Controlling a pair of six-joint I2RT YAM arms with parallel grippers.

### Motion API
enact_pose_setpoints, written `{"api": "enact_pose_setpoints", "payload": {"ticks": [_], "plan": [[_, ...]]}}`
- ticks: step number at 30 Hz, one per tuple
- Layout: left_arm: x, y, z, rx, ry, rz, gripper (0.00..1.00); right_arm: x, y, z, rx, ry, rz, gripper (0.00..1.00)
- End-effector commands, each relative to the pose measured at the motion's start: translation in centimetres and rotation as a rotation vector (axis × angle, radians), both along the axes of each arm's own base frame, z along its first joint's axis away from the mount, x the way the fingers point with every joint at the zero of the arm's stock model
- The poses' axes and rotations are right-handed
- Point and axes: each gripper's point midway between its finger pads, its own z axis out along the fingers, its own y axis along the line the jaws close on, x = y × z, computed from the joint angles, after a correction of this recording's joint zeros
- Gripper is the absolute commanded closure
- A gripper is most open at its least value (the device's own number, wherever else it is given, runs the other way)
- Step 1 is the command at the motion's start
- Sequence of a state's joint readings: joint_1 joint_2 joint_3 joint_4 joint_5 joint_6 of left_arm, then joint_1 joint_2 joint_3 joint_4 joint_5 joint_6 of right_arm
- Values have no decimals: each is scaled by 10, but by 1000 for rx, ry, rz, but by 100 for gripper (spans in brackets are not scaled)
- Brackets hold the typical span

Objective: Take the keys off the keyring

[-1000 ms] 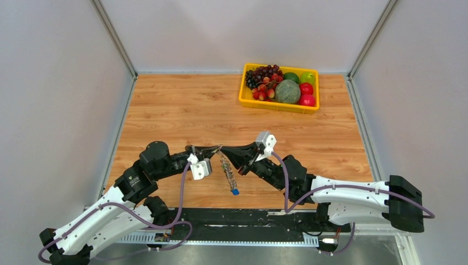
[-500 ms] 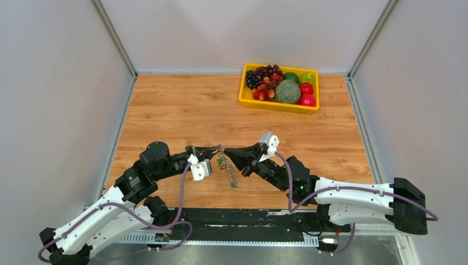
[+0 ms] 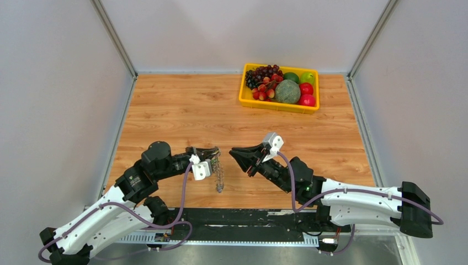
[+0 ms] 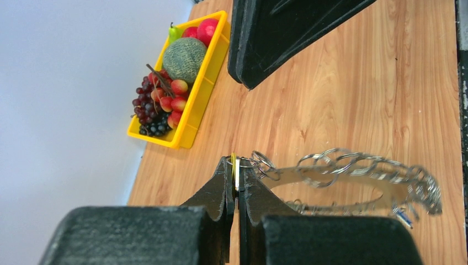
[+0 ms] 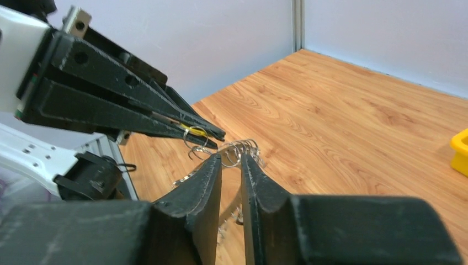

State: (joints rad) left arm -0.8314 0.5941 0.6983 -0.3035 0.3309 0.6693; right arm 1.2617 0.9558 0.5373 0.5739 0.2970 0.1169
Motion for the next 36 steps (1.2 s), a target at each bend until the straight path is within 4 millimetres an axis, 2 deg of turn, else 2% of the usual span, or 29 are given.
{"api": "enact_pose_setpoints", "payload": {"ticks": [1,6,12,18,21,27,28,29,30,31,32,33,34,35,36], "plan": [[-1,-2,22,-52,-59,-18,100,-4,4,1,-94,-88,37,76],[-2,-2,22,-53,-58,-18,100,-17,22,-3,-239,-245,156,73],[-4,-4,23,-56,-58,-32,100,-12,27,-11,-376,-375,156,68],[-4,-4,22,-56,-56,-33,100,-12,30,-6,-372,-385,163,69],[3,-3,28,-93,-4,25,100,-12,31,-2,-349,-353,160,70],[14,0,26,-96,67,105,100,0,14,6,-308,-267,55,68],[15,1,22,-85,92,116,100,0,10,8,-303,-261,51,67],[16,3,29,-91,93,134,100,-1,5,9,-297,-255,48,67],[16,5,21,-61,136,151,100,-2,1,9,-291,-247,44,66],[20,9,29,-66,140,188,100,-4,-3,10,-279,-239,41,66],[21,12,21,-39,193,222,100,-5,-8,11,-264,-228,38,66],[26,18,28,-44,199,270,100,-7,-12,11,-249,-218,41,65],[27,21,17,-11,257,306,100,-10,-15,11,-235,-211,47,65],[33,26,21,-1,268,357,100,-12,-17,11,-224,-205,55,64],[30,31,9,36,326,388,100,-14,-20,10,-215,-200,59,64]]}}
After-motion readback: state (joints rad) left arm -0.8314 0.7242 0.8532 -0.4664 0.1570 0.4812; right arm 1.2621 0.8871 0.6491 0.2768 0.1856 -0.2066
